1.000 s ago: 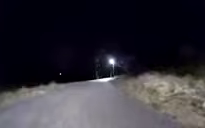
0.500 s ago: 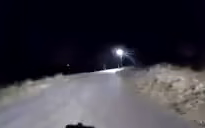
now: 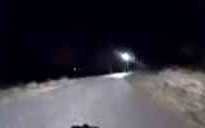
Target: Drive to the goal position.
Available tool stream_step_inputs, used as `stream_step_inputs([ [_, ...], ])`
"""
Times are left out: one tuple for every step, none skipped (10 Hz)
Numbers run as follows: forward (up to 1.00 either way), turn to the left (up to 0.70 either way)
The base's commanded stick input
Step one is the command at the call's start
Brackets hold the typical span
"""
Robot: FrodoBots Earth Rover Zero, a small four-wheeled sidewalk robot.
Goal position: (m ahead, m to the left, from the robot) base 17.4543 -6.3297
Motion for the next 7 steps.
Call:
stream_step_inputs([
  [1.0,0.05],
  [1.0,0.05],
  [1.0,0.05],
  [1.0,0.04],
  [1.0,0.04],
  [1.0,0.03],
  [1.0,0.03],
])
